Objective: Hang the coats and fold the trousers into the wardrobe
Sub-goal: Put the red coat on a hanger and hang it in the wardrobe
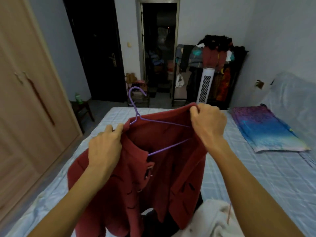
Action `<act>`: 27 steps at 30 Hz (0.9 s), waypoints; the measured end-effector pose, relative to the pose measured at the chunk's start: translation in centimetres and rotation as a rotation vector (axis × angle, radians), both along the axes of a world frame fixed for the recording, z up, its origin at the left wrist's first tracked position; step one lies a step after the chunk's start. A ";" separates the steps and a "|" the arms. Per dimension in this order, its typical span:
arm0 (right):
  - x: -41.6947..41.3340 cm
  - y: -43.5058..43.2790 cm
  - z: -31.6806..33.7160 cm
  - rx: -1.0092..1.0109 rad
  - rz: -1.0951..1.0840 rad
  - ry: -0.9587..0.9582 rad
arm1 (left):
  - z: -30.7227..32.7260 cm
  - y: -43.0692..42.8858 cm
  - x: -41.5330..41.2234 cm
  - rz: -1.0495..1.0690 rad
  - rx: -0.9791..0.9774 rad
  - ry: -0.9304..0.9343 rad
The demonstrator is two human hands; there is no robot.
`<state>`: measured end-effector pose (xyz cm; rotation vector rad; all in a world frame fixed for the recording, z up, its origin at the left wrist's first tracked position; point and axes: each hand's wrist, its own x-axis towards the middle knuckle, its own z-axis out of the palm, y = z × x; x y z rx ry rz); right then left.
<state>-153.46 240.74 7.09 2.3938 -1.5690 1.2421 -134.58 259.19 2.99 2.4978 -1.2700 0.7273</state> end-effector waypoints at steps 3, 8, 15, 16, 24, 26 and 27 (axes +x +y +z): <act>1.6 2.6 -0.4 -0.036 0.063 0.061 | 0.6 -1.1 -1.4 0.017 -0.048 0.003; 2.1 4.1 -1.6 -0.139 0.159 0.046 | 1.9 -1.3 -2.3 -0.065 -0.246 -0.091; 1.9 2.9 -2.1 -0.213 0.367 -0.142 | 2.9 -0.4 -1.6 -0.183 -0.526 -0.250; 1.6 2.6 -1.7 -0.206 0.380 -0.147 | 3.0 -0.3 -1.5 -0.195 -0.565 -0.244; -1.0 0.1 0.5 -0.203 0.443 -0.427 | 3.1 0.0 -0.9 -0.243 -0.669 -0.263; -1.6 -0.5 0.4 -0.228 0.341 -0.392 | 3.0 -0.2 -1.1 -0.257 -0.661 -0.271; -1.9 -1.1 0.1 -0.239 0.262 -0.351 | 2.9 -0.3 -1.1 -0.257 -0.658 -0.269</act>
